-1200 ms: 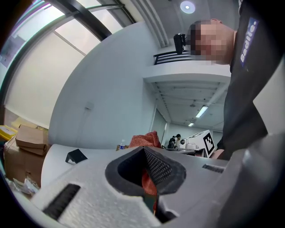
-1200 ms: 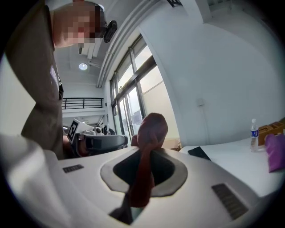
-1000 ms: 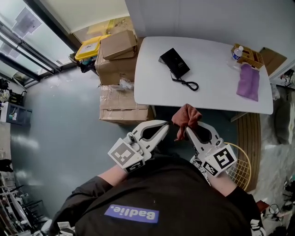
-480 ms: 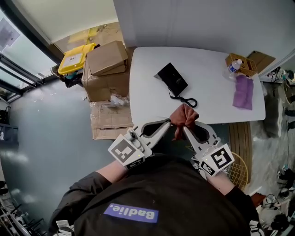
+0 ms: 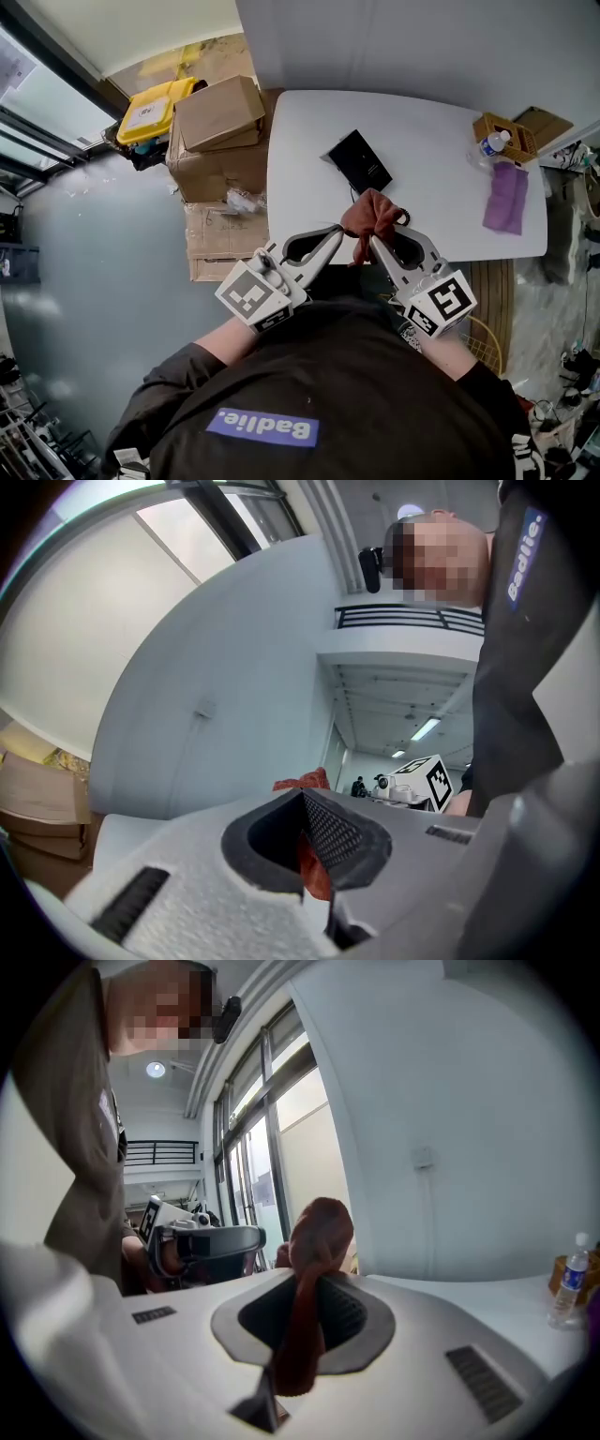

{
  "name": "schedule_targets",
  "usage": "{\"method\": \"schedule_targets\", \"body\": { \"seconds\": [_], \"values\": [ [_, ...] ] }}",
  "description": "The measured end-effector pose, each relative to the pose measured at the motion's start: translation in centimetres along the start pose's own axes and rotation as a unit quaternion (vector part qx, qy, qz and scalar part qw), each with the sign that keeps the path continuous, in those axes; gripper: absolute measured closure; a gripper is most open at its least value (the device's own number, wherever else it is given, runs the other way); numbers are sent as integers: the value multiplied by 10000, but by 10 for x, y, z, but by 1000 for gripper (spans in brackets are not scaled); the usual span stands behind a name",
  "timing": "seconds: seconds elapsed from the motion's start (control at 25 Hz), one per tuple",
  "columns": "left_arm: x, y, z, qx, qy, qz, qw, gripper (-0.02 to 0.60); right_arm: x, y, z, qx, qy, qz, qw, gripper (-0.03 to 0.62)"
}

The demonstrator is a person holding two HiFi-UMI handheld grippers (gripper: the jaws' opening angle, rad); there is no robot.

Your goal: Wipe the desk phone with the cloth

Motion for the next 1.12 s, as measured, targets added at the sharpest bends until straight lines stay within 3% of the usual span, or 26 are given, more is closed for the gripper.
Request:
{"method": "schedule_targets", "body": {
  "seconds": [0.2,0.56,0.92,1.12],
  "values": [
    [-18,-10,-15,-201,444,-29,9988,577,29,-1,-23,-254,514,12,9984,545],
    [-54,-21,-57,-178,1107,271,9933,577,98,-9,-70,-662,988,-99,9928,545],
    [-86,-28,-88,-98,1842,247,9825,577,155,-56,-125,-1436,1523,-98,9778,545],
    [-95,-41,-88,-408,2104,369,9761,577,168,-85,-157,-1719,1681,-20,9707,545]
  ]
}}
Point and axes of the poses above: the fingertips, and each gripper's own axes: z backward along the fingers, x to its right, y out of its top, the point moved 2 cm from there along z, backward along the fingers, and after that the axes turned 9 degrees about -z, right-handed, at the moved point
